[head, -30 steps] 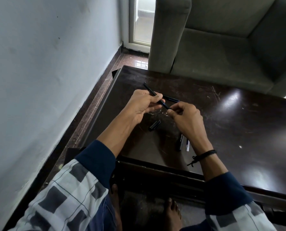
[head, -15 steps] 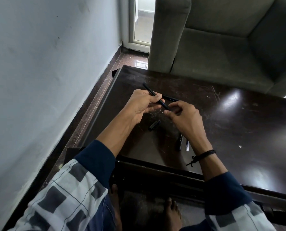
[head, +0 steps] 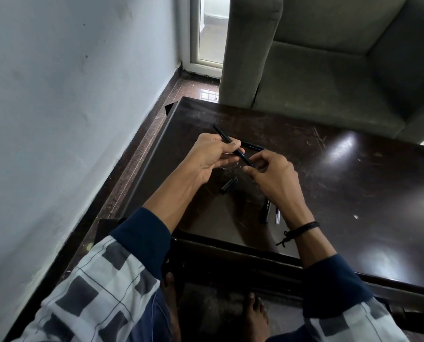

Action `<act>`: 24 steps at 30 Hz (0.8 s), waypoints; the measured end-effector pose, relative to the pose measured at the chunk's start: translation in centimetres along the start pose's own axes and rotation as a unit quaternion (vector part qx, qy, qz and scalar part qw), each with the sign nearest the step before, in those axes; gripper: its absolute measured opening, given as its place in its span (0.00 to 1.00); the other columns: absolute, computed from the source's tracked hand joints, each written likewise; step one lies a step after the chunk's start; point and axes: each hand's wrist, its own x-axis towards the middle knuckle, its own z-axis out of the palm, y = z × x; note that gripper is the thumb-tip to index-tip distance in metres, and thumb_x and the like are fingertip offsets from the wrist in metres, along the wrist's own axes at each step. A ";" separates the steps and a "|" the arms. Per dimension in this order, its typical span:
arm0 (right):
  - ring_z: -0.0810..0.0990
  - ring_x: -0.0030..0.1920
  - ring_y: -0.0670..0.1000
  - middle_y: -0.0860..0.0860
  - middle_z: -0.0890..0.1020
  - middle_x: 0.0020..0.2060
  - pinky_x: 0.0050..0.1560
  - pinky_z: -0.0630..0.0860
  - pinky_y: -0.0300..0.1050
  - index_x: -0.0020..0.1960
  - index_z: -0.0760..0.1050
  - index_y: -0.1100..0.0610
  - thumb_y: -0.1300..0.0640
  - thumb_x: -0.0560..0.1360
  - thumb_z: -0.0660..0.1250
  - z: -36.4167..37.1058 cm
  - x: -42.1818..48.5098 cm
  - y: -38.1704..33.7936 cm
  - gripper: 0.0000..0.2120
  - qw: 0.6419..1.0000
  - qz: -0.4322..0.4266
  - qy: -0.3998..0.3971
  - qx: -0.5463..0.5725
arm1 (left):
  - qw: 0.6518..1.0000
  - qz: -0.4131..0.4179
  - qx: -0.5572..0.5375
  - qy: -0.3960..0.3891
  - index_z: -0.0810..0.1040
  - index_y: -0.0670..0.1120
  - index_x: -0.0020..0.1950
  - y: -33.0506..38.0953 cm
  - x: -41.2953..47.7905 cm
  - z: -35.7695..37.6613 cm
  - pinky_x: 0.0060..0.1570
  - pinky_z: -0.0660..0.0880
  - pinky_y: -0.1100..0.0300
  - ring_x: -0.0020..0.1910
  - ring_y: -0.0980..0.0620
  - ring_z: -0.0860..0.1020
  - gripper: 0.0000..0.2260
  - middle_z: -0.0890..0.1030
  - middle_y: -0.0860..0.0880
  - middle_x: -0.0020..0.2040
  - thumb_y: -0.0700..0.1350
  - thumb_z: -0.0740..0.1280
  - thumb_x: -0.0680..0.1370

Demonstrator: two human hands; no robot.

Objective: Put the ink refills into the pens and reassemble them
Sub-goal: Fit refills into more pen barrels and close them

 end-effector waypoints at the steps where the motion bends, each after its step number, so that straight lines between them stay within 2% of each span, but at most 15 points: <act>1: 0.81 0.47 0.48 0.42 0.81 0.43 0.48 0.80 0.49 0.54 0.80 0.48 0.50 0.77 0.74 0.1 0.0 0.0 0.07 1.000 0.005 0.006 -0.001 | 1.000 0.000 0.000 0.000 0.83 0.38 0.51 0.0 0.0 0.0 0.47 0.83 0.58 0.48 0.47 0.87 0.04 0.87 0.41 0.46 0.36 0.71 0.78; 5: 0.83 0.47 0.50 0.46 0.83 0.45 0.50 0.81 0.54 0.54 0.81 0.48 0.50 0.80 0.71 0.2 0.1 -0.1 0.05 1.000 0.008 -0.001 -0.002 | 1.000 0.001 -0.001 0.002 0.83 0.38 0.50 0.1 -0.1 0.1 0.48 0.84 0.58 0.49 0.47 0.86 0.02 0.87 0.41 0.45 0.36 0.71 0.78; 10: 0.82 0.47 0.47 0.43 0.83 0.45 0.49 0.79 0.48 0.57 0.81 0.48 0.49 0.78 0.73 0.0 -0.1 0.0 0.09 1.000 -0.003 0.005 0.001 | 1.000 0.001 -0.005 0.009 0.83 0.38 0.50 0.2 -0.1 -0.1 0.47 0.83 0.58 0.49 0.46 0.87 0.02 0.87 0.41 0.45 0.35 0.71 0.78; 14: 0.80 0.42 0.44 0.42 0.80 0.40 0.44 0.77 0.45 0.50 0.80 0.50 0.51 0.77 0.75 0.1 0.1 0.2 0.06 1.000 0.008 0.024 0.000 | 1.000 -0.001 -0.006 0.010 0.83 0.38 0.50 0.2 -0.1 -0.1 0.46 0.83 0.59 0.49 0.46 0.87 0.02 0.87 0.41 0.45 0.35 0.71 0.78; 20: 0.82 0.44 0.48 0.45 0.83 0.44 0.47 0.80 0.49 0.53 0.82 0.50 0.49 0.80 0.70 0.1 0.1 0.0 0.06 1.000 0.012 0.000 -0.009 | 1.000 -0.001 -0.008 0.011 0.83 0.38 0.51 0.3 -0.1 -0.1 0.46 0.83 0.59 0.49 0.46 0.87 0.03 0.87 0.41 0.45 0.35 0.71 0.78; 24: 0.80 0.43 0.44 0.42 0.81 0.42 0.46 0.78 0.46 0.52 0.80 0.49 0.49 0.76 0.74 0.1 0.0 0.1 0.07 1.000 0.006 0.013 0.003 | 1.000 0.000 -0.006 0.008 0.83 0.38 0.51 0.3 -0.2 -0.1 0.48 0.84 0.58 0.50 0.46 0.86 0.03 0.87 0.41 0.46 0.35 0.71 0.78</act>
